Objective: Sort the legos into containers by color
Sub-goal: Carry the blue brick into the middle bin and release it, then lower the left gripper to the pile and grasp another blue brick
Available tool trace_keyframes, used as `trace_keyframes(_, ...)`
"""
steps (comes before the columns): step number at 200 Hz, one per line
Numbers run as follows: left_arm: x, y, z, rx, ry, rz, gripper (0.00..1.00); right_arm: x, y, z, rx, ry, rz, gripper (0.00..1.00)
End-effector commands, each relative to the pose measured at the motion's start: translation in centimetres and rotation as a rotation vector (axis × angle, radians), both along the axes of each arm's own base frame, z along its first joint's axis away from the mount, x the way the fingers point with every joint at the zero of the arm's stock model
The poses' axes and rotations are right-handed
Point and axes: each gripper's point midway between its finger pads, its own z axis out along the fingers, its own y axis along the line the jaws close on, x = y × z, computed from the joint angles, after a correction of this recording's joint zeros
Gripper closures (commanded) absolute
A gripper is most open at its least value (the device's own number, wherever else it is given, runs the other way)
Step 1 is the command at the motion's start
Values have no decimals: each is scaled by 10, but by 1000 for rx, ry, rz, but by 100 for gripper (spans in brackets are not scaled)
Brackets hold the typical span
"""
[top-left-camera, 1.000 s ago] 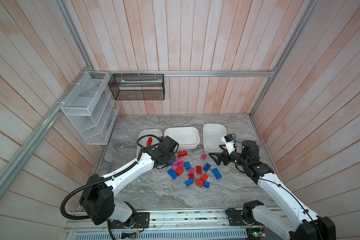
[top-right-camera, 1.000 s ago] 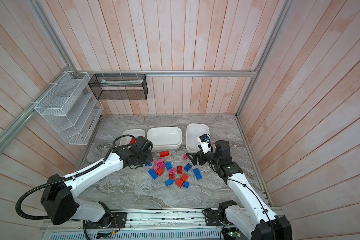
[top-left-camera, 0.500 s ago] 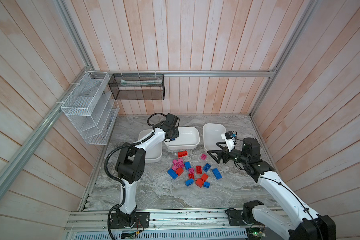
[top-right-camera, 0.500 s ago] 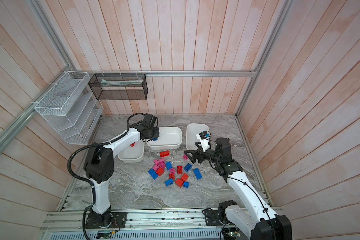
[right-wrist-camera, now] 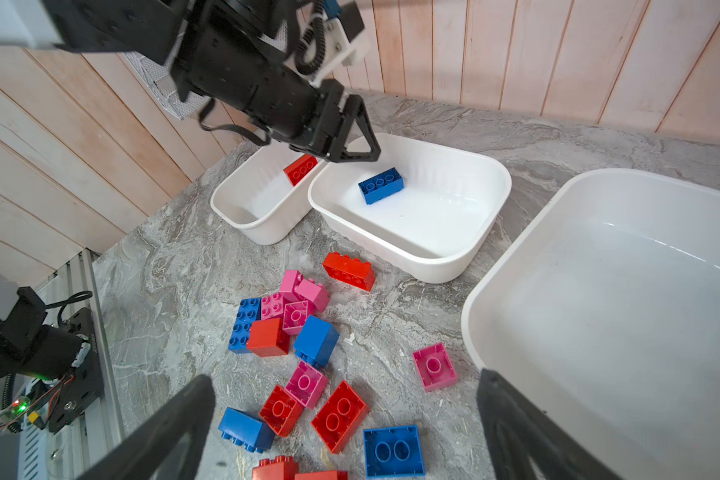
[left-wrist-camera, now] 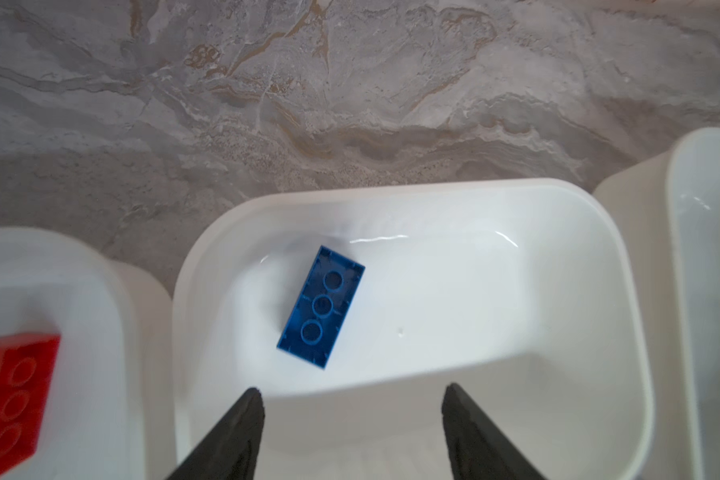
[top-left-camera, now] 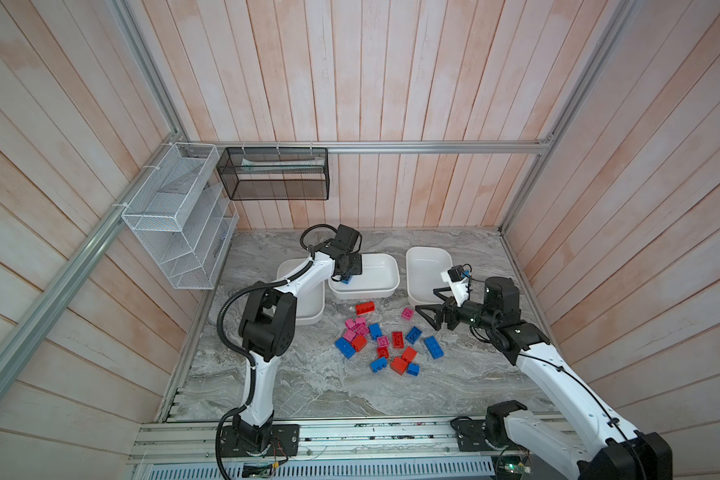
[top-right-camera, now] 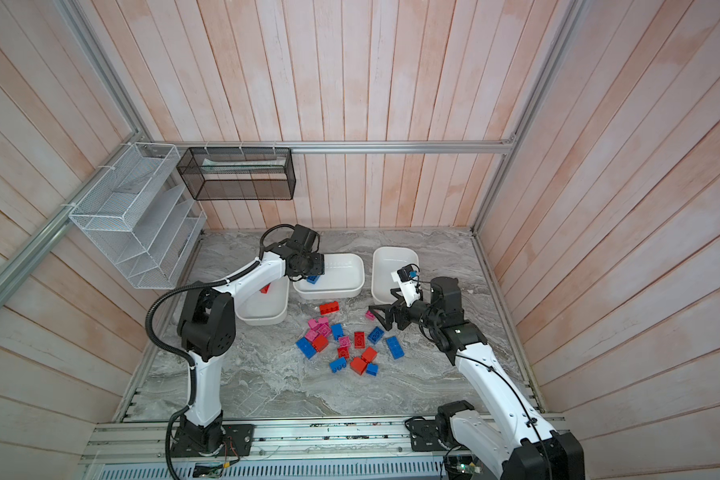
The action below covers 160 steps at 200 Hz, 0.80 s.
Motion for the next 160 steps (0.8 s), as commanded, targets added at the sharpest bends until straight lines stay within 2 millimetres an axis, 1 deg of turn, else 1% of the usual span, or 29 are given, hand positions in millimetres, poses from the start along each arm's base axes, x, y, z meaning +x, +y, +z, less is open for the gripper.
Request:
trace_keyframes(1,-57,0,15,-12,48,-24,28,-1,-2,9,-14,-21,4,2)
trace_keyframes(5,-67,1,13,-17,61,-22,28,-1,-2,9,-16,-21,5,2)
trace_keyframes(7,-72,1,17,-26,56,-21,28,-1,-2,9,-17,-21,5,2)
trace_keyframes(10,-80,3,16,-30,64,-16,28,-1,-3,9,-18,-21,4,2)
trace_keyframes(27,-128,8,4,-62,131,18,28,0,-3,9,-23,-22,7,2)
trace_keyframes(45,-174,14,-10,-94,188,69,28,1,-2,9,-27,-21,8,2)
trace_keyframes(62,-209,17,-23,-114,235,119,28,2,-2,8,-27,-20,12,2)
trace_keyframes(68,-218,16,-26,-127,246,140,28,2,-2,7,-28,-17,12,2)
trace_keyframes(78,-233,13,-36,-141,270,155,28,3,-2,6,-25,-13,13,2)
trace_keyframes(85,-239,14,-44,-147,286,175,28,2,-1,6,-20,-11,16,2)
trace_keyframes(101,-244,16,-60,-155,303,215,29,1,1,5,-7,-5,24,2)
trace_keyframes(125,-238,23,-72,-140,280,291,35,-1,2,2,1,9,32,2)
trace_keyframes(160,-228,22,-86,-96,269,313,38,-2,0,2,-8,0,18,2)
